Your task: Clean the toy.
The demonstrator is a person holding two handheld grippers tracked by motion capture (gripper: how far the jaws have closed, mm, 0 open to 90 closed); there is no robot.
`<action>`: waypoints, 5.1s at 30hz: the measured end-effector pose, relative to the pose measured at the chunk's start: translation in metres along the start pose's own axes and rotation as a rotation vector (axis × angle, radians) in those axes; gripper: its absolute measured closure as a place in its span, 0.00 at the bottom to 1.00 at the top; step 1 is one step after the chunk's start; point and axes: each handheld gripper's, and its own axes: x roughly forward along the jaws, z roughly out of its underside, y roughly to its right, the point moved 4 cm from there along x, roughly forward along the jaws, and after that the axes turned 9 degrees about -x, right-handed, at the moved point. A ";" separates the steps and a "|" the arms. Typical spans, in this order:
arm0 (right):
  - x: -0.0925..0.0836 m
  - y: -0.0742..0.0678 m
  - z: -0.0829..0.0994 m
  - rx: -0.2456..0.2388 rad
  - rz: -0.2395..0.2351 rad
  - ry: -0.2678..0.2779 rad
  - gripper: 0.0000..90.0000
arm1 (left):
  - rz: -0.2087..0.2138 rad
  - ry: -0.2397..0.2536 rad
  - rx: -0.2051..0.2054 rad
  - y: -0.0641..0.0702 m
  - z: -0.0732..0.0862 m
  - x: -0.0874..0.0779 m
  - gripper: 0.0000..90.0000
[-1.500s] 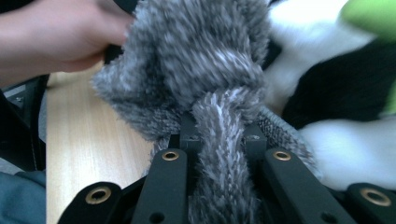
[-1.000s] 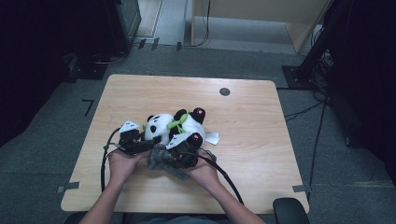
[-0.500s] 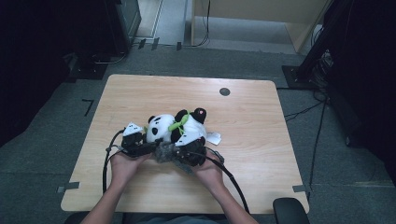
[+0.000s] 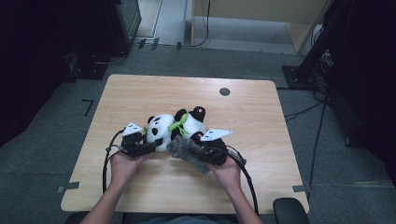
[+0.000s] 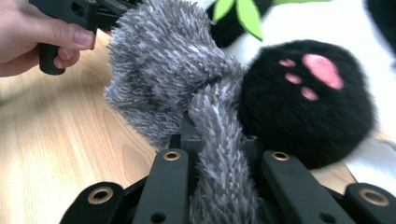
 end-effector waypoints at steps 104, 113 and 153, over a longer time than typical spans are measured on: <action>-0.002 0.009 0.010 -0.054 0.003 -0.014 0.87 | 0.013 -0.021 0.017 0.002 0.000 0.001 0.47; -0.017 0.023 0.015 -0.063 -0.005 -0.067 0.87 | 0.016 -0.022 0.026 0.002 0.001 0.001 0.47; -0.029 0.135 0.015 0.092 0.128 -0.037 0.87 | 0.039 0.009 0.071 -0.003 0.003 0.001 0.45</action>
